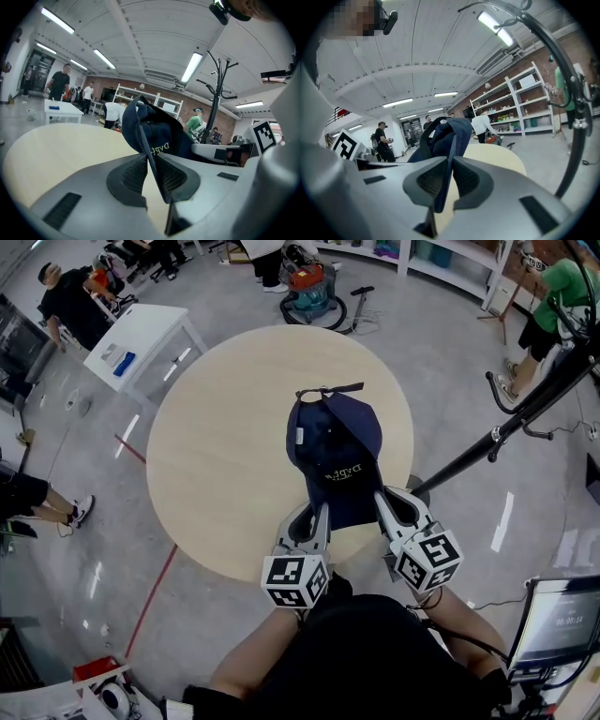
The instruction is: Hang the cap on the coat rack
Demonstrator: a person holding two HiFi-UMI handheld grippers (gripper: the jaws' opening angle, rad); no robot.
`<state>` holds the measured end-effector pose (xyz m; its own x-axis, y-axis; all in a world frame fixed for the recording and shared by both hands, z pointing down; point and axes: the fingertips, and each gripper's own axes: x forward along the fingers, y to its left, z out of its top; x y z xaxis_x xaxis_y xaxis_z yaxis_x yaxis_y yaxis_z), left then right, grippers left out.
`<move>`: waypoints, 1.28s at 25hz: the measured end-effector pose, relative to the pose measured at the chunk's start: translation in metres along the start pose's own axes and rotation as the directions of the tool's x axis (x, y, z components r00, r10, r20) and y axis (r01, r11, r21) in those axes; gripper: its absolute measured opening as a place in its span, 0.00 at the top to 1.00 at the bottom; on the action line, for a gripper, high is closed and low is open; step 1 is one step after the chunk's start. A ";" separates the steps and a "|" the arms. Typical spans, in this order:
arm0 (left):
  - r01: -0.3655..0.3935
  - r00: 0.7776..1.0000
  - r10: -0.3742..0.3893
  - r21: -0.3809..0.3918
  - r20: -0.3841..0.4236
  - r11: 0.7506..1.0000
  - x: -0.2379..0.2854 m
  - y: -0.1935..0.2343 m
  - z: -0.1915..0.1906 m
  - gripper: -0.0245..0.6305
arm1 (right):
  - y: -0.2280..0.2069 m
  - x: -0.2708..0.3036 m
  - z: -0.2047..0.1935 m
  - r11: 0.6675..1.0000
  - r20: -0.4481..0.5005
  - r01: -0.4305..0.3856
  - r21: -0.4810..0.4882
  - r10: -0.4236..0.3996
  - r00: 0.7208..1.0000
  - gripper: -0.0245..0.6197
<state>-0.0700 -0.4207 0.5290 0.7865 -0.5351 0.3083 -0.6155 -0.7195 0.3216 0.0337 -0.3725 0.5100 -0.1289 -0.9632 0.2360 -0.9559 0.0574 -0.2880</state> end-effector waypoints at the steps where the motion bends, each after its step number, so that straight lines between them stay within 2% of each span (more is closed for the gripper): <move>1: 0.005 1.000 -0.005 0.005 0.006 1.000 -0.002 -0.002 0.002 0.86 | 0.002 -0.003 0.002 1.000 0.007 0.005 -0.003 -0.005 1.000 0.90; 11: 0.075 0.995 -0.076 0.019 0.061 0.997 -0.021 -0.017 0.019 0.86 | 0.016 -0.028 0.017 0.999 0.091 0.046 -0.007 -0.045 0.995 0.90; 20: 0.121 0.986 -0.129 0.079 0.104 0.990 -0.035 -0.121 0.012 0.87 | -0.020 -0.126 0.031 0.997 0.165 0.078 -0.003 -0.077 0.983 0.90; 32: 0.165 0.967 -0.192 0.166 0.166 0.972 -0.067 -0.199 0.022 0.87 | -0.024 -0.209 0.054 0.994 0.268 0.099 -0.040 -0.085 0.960 0.90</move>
<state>0.0003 -0.2515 0.4251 0.8874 -0.4526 0.0875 -0.4605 -0.8612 0.2151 0.0974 -0.1868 0.4173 0.0283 -0.9996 0.0022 -0.9739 -0.0281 -0.2254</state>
